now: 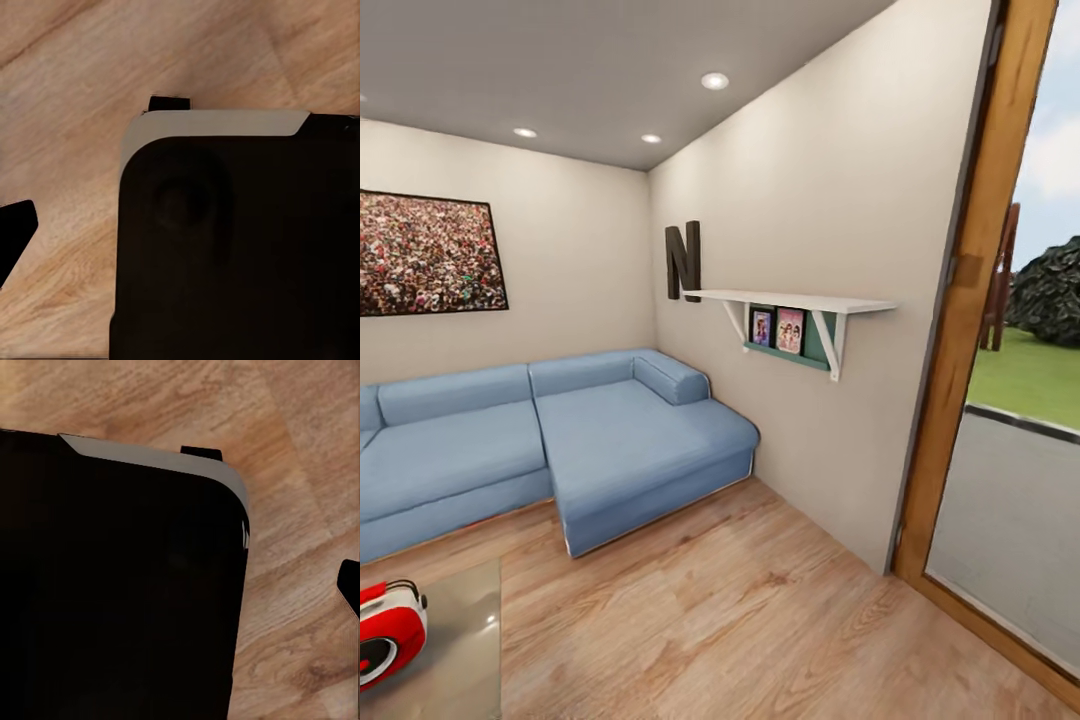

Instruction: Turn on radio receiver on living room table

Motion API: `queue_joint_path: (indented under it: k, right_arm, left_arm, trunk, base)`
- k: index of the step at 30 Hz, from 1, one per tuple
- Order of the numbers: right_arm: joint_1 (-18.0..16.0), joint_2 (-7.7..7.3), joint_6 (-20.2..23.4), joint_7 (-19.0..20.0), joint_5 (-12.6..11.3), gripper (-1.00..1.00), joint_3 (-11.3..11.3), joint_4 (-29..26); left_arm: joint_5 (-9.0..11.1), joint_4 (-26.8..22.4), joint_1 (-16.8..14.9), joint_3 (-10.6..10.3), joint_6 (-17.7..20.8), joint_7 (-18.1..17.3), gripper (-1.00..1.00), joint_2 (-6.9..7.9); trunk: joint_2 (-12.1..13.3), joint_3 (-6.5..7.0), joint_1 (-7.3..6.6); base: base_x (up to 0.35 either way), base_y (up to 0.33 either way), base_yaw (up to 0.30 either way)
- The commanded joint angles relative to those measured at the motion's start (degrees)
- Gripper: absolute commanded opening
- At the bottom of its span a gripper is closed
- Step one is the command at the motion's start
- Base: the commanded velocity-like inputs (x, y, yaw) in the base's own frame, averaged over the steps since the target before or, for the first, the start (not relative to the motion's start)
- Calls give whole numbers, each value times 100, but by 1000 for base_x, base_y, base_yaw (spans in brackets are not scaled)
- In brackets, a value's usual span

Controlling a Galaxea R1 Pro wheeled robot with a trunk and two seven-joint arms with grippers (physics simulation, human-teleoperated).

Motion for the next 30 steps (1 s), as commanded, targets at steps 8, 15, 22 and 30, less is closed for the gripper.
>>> queue_joint_path:
  k: [8,15,22,30]
  right_arm:
    - [0,-8,2,0,-7,100,0,0]
    - [0,-9,2,0,-1,100,0,0]
    - [0,-9,1,0,-4,100,0,0]
    - [0,-6,2,0,-1,100,0,0]
  left_arm:
    - [-23,1,0,-40,15,-10,100,3]
    - [-47,2,0,-58,18,-12,100,-2]
    - [-42,2,0,-56,11,-13,100,1]
    - [0,2,0,-23,12,-10,100,6]
  trunk:
    - [0,0,0]
    - [0,0,0]
    - [0,0,0]
    - [0,0,0]
  base:
    - [126,-34,89]
    - [297,-102,6]
    - [310,-108,0]
    - [315,-61,0]
